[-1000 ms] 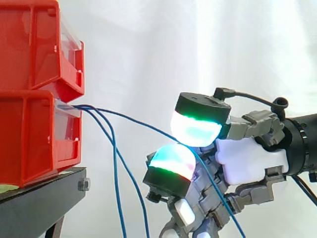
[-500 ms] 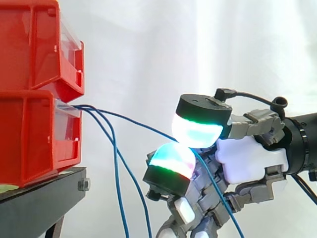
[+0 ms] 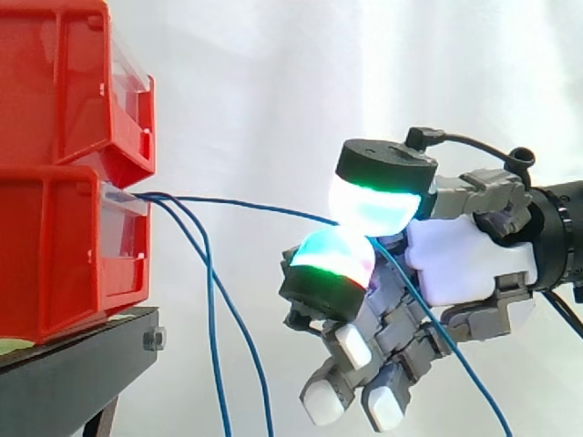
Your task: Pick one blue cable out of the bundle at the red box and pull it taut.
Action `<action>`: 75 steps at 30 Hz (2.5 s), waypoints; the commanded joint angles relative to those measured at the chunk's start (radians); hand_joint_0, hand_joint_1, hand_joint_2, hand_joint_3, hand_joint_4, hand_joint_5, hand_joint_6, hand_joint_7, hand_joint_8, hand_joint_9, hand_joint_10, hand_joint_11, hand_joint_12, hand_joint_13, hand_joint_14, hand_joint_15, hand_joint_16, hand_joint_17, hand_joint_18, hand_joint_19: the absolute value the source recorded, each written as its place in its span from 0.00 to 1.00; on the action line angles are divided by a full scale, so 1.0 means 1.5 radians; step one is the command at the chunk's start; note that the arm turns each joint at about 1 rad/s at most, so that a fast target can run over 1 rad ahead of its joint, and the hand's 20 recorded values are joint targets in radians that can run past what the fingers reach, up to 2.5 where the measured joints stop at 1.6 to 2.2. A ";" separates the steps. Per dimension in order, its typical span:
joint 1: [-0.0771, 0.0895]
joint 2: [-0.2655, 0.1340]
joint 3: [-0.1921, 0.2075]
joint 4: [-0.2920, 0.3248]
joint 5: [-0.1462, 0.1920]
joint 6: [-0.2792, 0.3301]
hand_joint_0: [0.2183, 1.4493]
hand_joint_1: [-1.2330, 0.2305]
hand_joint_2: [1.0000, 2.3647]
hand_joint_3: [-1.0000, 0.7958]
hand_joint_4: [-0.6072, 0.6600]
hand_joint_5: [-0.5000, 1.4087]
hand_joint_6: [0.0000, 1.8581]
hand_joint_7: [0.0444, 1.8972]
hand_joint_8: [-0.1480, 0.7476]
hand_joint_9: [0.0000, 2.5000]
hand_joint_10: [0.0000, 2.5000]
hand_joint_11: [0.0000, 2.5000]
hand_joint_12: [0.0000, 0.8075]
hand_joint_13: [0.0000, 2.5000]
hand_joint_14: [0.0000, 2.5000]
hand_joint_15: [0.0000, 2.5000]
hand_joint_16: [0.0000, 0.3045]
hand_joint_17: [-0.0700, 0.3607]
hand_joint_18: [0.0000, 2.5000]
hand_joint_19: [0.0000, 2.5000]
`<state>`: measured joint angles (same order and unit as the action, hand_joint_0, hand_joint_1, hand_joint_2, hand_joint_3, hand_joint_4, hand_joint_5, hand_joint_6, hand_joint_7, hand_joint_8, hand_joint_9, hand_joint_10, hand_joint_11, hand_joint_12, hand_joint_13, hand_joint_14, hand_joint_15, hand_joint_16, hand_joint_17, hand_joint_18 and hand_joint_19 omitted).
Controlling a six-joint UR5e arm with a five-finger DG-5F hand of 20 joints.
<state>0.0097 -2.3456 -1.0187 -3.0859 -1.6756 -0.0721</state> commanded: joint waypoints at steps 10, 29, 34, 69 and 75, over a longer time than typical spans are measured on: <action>-0.012 0.002 -0.003 -0.023 -0.025 -0.018 0.34 0.29 0.02 0.58 0.52 0.18 0.48 0.70 0.55 0.33 0.01 0.28 0.50 0.22 0.00 0.10 0.18 0.45 0.26 0.15; -0.014 0.037 -0.141 0.111 -0.028 -0.016 0.34 0.29 0.02 0.58 0.51 0.18 0.49 0.70 0.55 0.33 0.01 0.28 0.50 0.21 0.00 0.10 0.18 0.45 0.26 0.15; -0.019 0.044 -0.149 0.113 -0.030 -0.015 0.34 0.29 0.02 0.58 0.51 0.18 0.49 0.70 0.55 0.33 0.01 0.28 0.50 0.21 0.00 0.10 0.18 0.45 0.26 0.15; -0.033 0.057 -0.149 0.148 -0.035 0.014 0.34 0.29 0.02 0.58 0.50 0.18 0.49 0.69 0.55 0.32 0.01 0.28 0.50 0.20 0.00 0.09 0.18 0.45 0.25 0.15; -0.033 0.057 -0.149 0.148 -0.035 0.014 0.35 0.28 0.02 0.57 0.48 0.18 0.48 0.70 0.55 0.32 0.01 0.28 0.50 0.20 0.00 0.09 0.18 0.45 0.25 0.14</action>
<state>-0.0398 -2.2593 -1.2425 -2.8640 -1.7288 -0.0503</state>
